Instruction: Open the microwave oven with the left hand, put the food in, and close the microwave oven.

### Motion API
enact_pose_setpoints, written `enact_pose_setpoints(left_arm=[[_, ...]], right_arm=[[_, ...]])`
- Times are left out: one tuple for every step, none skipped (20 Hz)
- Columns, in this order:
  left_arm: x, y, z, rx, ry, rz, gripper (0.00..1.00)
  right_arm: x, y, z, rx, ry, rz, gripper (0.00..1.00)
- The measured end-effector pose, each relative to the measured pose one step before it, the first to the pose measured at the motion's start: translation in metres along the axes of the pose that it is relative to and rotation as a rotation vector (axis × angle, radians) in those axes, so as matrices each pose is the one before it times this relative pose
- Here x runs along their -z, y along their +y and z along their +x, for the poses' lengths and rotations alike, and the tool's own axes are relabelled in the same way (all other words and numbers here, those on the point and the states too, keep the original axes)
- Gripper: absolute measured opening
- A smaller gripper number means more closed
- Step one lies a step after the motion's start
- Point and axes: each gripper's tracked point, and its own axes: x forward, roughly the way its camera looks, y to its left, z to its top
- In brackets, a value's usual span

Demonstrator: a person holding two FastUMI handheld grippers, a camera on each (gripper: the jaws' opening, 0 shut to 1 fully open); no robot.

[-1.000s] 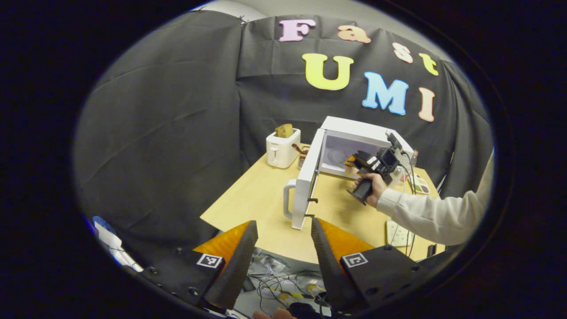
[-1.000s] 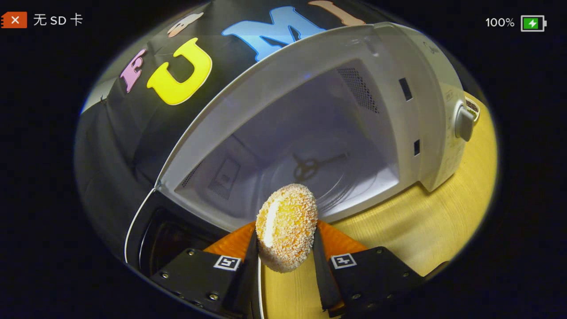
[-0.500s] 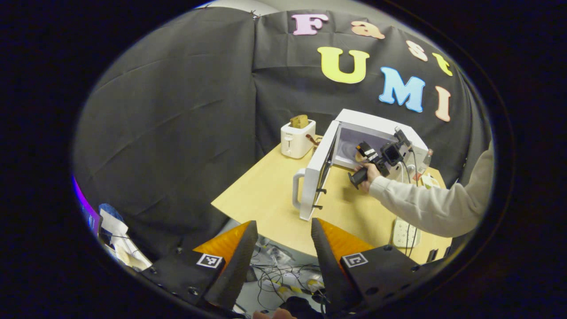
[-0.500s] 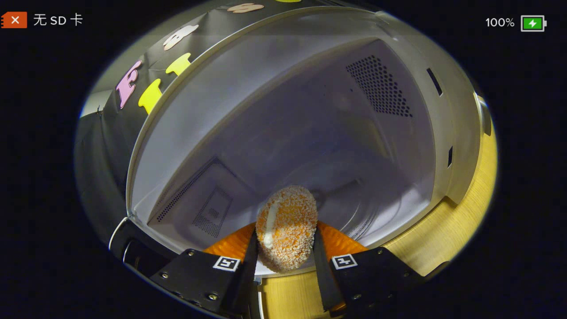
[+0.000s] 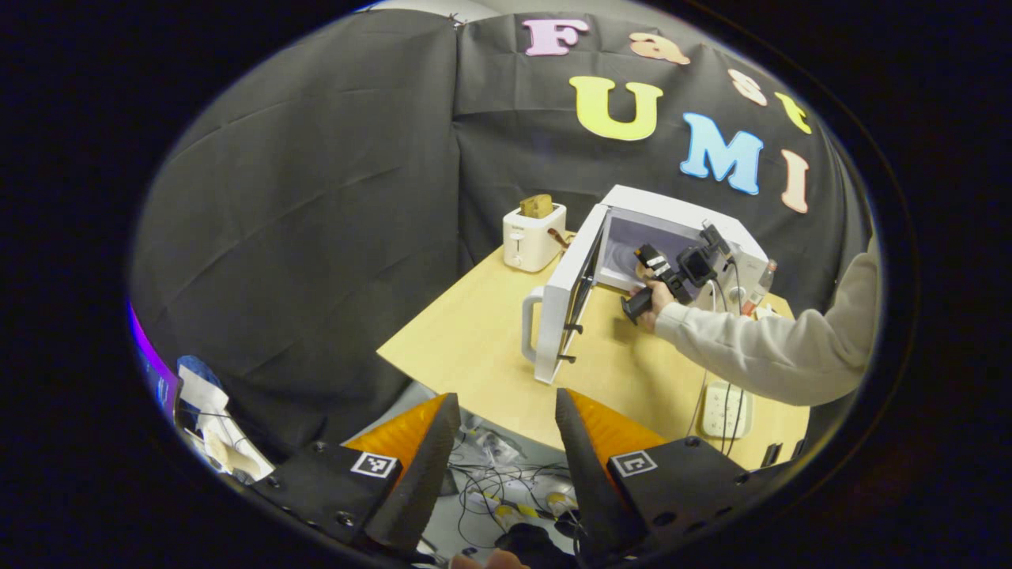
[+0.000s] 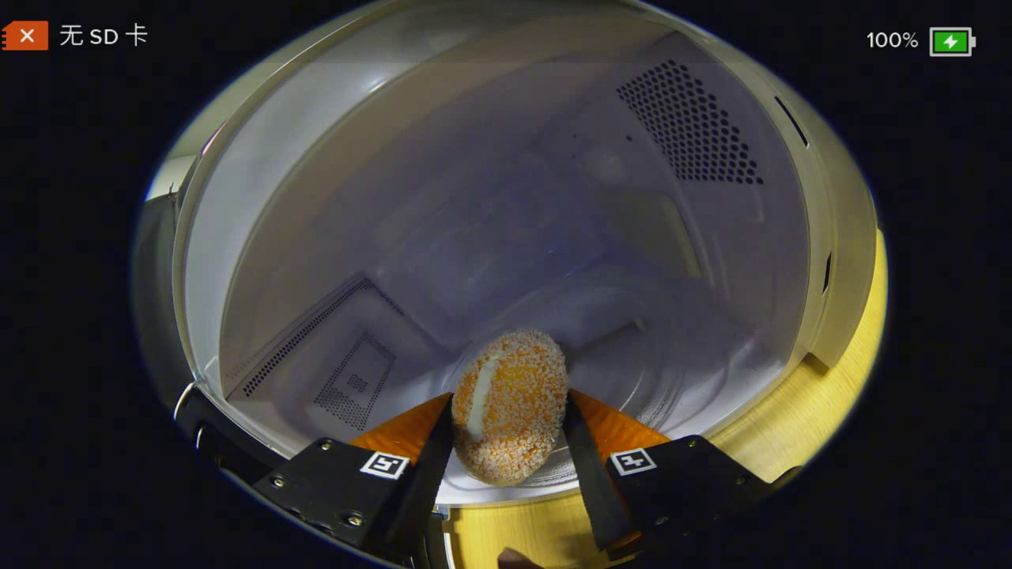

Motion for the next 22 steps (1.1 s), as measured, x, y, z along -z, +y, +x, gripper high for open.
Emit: enact_pose_setpoints(left_arm=[[-0.00053,0.00037,-0.00048,-0.00307,0.00004,0.00168,0.81],[0.00111,0.00104,-0.00045,-0.00133,-0.00197,-0.0004,0.83],[-0.00071,-0.00104,-0.00164,0.00129,-0.00298,-0.0024,0.85],[0.00077,0.0011,-0.00294,-0.0009,-0.00227,0.00023,0.85],[0.00112,0.00038,-0.00217,-0.0038,0.00092,0.00285,0.81],[0.00003,0.0006,-0.00244,-0.00245,-0.00143,0.00089,0.81],[0.00108,0.00067,-0.00119,-0.00105,-0.00373,-0.00256,0.83],[0.00157,0.00024,-0.00253,-0.00022,-0.00075,-0.00354,0.81],[-0.00047,-0.00003,-0.00152,-0.00246,-0.0017,-0.00312,0.83],[0.00035,0.0012,-0.0014,-0.00213,-0.00607,-0.00374,0.83],[-0.00156,0.00041,-0.00273,-0.00072,-0.01135,-0.00344,0.83],[-0.00094,0.00133,-0.0021,-0.00212,-0.01022,0.00132,0.83],[-0.00316,0.0015,-0.00186,-0.0022,-0.01321,0.00254,0.83],[-0.00316,0.00141,-0.00247,0.0015,-0.01721,-0.00021,0.83],[-0.0021,0.00164,-0.0004,0.00195,-0.01697,-0.00436,0.83],[-0.00394,0.00336,-0.00115,0.00557,-0.01893,-0.00484,0.81],[-0.00387,0.00175,0.00048,0.00468,-0.02048,-0.00256,0.81],[-0.00342,0.00256,0.00144,0.00508,-0.02024,-0.00108,0.83],[-0.003,0.00358,0.0027,0.00631,-0.01809,-0.00246,0.83],[-0.00373,0.00373,0.00147,0.00937,-0.02051,-0.00462,0.83],[-0.00505,0.00341,0.00243,0.01303,-0.01859,-0.0061,0.83],[-0.00452,0.00257,0.00088,0.02047,-0.01918,-0.00788,0.83]], right_arm=[[-0.00201,0.00099,-0.00229,0.00092,-0.0015,-0.00138,0.77],[-0.00341,-0.00125,-0.00131,0.01884,-0.0074,-0.00142,0.85],[-0.00418,-0.0027,-0.00593,0.01881,-0.01577,-0.01445,0.88],[-0.00253,-0.00184,-0.00161,0.00807,-0.0161,-0.01658,0.98],[0.00011,0.0008,-0.00095,-0.00166,0.00062,-0.00942,0.98],[0.00091,0.00045,-0.00307,-0.00674,0.00999,-0.00401,0.98],[0.00042,0.00122,-0.00504,-0.01089,0.00531,-0.00663,0.98],[-0.00195,-0.00024,-0.00428,-0.00536,0.00062,-0.01199,0.98],[-0.00039,0.00083,-0.00375,-0.00783,-0.00174,-0.01284,0.98],[-0.00076,0.00056,-0.00468,-0.01005,0.00739,-0.00919,0.98],[0.00099,0.00061,-0.00478,-0.0091,0.01379,-0.00783,0.98],[0.00074,0.0009,-0.0062,-0.01073,0.01653,-0.0104,0.98],[0.00025,0.00066,-0.00899,-0.0124,0.01222,-0.01209,0.98],[-0.0023,0.00311,-0.01007,-0.01839,0.00397,-0.01757,0.98],[-0.00188,0.00259,-0.01168,-0.01078,0.0017,-0.02155,0.98],[-0.00278,0.00307,-0.01238,-0.01493,0.00981,-0.01642,0.98],[-0.00379,0.00522,-0.01442,-0.02083,0.00902,-0.01243,0.98],[-0.00425,0.00531,-0.01506,-0.01688,0.00717,-0.01094,0.98],[-0.00597,0.00666,-0.0174,-0.01905,-0.00199,-0.01717,0.98],[-0.00818,0.00476,-0.0165,-0.01353,-0.00984,-0.0187,0.98],[-0.00699,0.00446,-0.01691,-0.00979,-0.0065,-0.01781,0.98],[-0.00673,0.00399,-0.01581,-0.00755,-0.00621,-0.01467,0.98]])
